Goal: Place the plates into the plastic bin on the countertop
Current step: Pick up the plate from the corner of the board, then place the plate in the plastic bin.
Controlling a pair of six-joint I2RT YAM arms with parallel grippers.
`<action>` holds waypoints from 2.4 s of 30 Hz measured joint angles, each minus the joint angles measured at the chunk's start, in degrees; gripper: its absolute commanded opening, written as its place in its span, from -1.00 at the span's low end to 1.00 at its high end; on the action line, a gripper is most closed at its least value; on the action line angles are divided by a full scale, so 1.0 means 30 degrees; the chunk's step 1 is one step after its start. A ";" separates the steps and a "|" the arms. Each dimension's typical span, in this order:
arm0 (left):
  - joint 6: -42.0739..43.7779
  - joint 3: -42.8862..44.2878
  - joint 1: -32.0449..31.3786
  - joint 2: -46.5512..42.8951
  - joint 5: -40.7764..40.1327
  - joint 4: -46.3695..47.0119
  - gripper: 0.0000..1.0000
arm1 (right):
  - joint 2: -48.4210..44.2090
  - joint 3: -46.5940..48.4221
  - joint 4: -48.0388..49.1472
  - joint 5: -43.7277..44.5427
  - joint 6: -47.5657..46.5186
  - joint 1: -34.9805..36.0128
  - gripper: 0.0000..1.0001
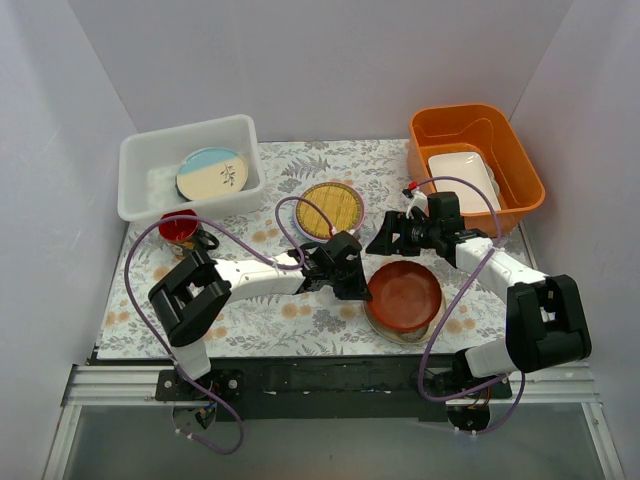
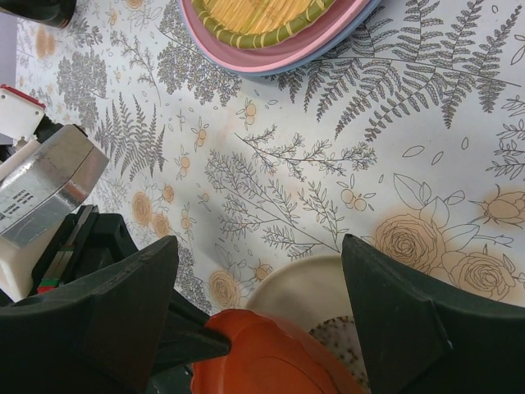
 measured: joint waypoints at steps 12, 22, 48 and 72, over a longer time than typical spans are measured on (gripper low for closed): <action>0.0211 0.0000 0.0015 -0.0036 -0.1042 -0.1435 -1.00 | -0.0430 -0.0284 0.0175 -0.0073 0.0109 0.0000 0.75; 0.0539 -0.0925 0.1064 -0.1064 -0.1362 -0.2098 -1.00 | -0.0488 -0.0342 0.0415 -0.0138 0.0364 0.0000 0.75; 0.2747 -0.3067 0.7002 -0.5544 -0.1253 -0.4422 -1.00 | -0.0495 -0.0350 0.0947 -0.0481 0.0801 0.0000 0.75; 0.4889 0.0328 1.2029 -0.5544 -0.0226 -0.5617 -1.00 | 0.0634 -0.0342 0.1370 -0.0532 0.0860 0.1399 0.78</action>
